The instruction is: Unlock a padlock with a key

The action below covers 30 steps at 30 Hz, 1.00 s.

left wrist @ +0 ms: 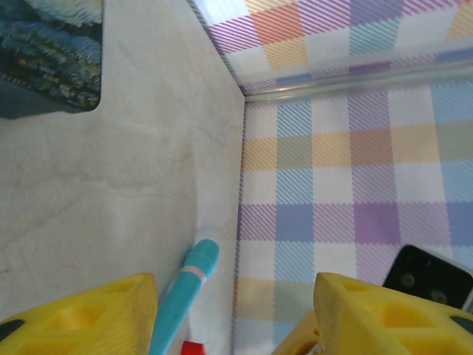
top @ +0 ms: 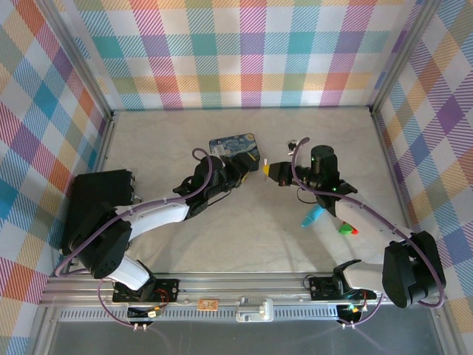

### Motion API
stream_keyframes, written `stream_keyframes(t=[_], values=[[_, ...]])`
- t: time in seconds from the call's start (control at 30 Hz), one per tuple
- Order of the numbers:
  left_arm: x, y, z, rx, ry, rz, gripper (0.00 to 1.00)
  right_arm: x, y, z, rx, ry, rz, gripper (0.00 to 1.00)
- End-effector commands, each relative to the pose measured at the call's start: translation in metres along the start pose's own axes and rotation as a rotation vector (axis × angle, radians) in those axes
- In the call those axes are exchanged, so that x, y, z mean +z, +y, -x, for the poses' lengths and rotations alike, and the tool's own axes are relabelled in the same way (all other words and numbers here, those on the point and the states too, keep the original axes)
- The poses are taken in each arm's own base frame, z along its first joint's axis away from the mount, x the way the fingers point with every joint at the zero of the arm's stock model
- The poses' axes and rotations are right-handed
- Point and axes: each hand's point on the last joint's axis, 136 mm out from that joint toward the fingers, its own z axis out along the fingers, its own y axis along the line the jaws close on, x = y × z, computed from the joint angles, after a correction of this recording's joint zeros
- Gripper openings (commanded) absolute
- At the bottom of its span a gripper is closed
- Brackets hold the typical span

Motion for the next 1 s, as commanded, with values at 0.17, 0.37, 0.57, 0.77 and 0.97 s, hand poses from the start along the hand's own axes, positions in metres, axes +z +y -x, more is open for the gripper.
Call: stream_keyframes(t=[0.17,0.37,0.57,0.77,0.97], values=[[0.011,0.004,-0.006,-0.443,0.006,0.023,0.56,0.004,0.025,0.035,-0.148,-0.115,0.112,0.00],[0.015,-0.007,-0.008,-0.567,0.028,-0.030,0.56,0.009,0.027,0.031,-0.154,-0.105,0.147,0.00],[0.029,-0.015,-0.022,-0.675,0.098,-0.085,0.53,0.014,0.029,0.025,-0.162,-0.093,0.166,0.00],[0.037,-0.020,-0.030,-0.720,0.134,-0.128,0.50,0.016,0.028,0.023,-0.164,-0.090,0.168,0.00],[0.035,-0.015,-0.025,-0.740,0.104,-0.136,0.40,0.016,0.027,0.017,-0.154,-0.076,0.172,0.00]])
